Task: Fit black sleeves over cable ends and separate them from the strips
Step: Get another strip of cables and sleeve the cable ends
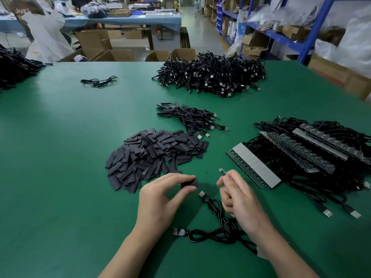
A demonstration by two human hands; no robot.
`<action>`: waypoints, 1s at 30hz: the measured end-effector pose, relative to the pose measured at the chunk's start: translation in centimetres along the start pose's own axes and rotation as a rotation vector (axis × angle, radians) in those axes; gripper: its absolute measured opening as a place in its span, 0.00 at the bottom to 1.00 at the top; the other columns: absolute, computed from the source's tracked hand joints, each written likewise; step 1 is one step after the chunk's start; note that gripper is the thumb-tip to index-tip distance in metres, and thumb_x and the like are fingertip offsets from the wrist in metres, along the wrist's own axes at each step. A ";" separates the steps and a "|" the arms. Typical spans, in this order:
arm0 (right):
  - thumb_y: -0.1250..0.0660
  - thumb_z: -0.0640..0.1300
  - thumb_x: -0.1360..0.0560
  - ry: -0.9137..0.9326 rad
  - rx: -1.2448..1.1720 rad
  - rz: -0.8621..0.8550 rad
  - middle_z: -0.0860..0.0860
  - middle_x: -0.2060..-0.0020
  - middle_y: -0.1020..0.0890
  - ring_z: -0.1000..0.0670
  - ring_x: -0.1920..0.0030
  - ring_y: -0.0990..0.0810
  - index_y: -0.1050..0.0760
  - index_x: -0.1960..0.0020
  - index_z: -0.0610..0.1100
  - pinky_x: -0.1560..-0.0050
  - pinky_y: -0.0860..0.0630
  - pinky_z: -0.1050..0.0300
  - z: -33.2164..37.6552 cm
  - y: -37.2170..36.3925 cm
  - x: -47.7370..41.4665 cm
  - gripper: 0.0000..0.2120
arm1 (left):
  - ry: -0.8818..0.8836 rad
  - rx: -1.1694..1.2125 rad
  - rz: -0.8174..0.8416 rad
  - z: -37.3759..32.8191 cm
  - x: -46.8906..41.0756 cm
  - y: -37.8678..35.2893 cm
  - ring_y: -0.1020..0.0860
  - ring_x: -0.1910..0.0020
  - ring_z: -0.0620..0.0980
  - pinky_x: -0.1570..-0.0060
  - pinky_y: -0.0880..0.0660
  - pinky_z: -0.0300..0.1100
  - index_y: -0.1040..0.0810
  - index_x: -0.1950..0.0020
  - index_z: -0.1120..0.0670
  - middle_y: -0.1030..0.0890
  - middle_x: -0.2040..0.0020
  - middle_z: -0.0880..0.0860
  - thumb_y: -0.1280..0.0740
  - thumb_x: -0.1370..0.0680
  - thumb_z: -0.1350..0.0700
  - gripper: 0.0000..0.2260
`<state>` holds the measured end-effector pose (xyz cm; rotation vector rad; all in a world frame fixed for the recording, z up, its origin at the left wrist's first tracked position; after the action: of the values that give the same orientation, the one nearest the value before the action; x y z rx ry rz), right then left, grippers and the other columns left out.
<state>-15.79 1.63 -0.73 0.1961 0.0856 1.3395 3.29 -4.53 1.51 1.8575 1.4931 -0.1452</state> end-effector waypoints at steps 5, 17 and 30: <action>0.42 0.49 0.14 0.112 0.083 0.058 0.54 0.71 0.31 0.52 0.69 0.33 0.21 0.54 0.54 0.68 0.34 0.52 0.7 -0.4 0.2 0.14 | 0.010 0.016 -0.018 0.2 -0.1 0.1 0.16 0.49 0.39 0.46 0.20 0.38 0.12 0.48 0.50 0.14 0.51 0.40 0.23 0.27 0.54 0.08; 0.37 0.52 0.20 0.143 -0.006 0.111 0.46 0.63 0.14 0.52 0.67 0.23 0.29 0.56 0.56 0.61 0.27 0.65 0.8 -0.6 0.1 0.06 | 0.003 0.004 -0.002 0.2 -0.1 0.1 0.16 0.50 0.39 0.46 0.20 0.39 0.11 0.50 0.50 0.14 0.52 0.40 0.23 0.27 0.55 0.06; 0.37 0.52 0.19 0.090 -0.093 0.193 0.42 0.65 0.16 0.48 0.68 0.23 0.28 0.56 0.53 0.61 0.25 0.58 0.1 -0.7 -0.1 0.08 | -0.089 -0.015 0.025 -0.3 0.0 -0.2 0.15 0.53 0.38 0.51 0.17 0.43 0.11 0.52 0.51 0.14 0.53 0.40 0.22 0.27 0.54 0.05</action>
<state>-15.09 1.40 -0.83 0.0662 0.0809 1.5414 2.97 -4.37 1.62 1.8330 1.4067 -0.2015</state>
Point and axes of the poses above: each hand's wrist, its own x-axis away from the middle knuckle, its own y-axis out of the back of the hand, z = x × y, the point moved 5 cm from there along -x, towards the middle knuckle
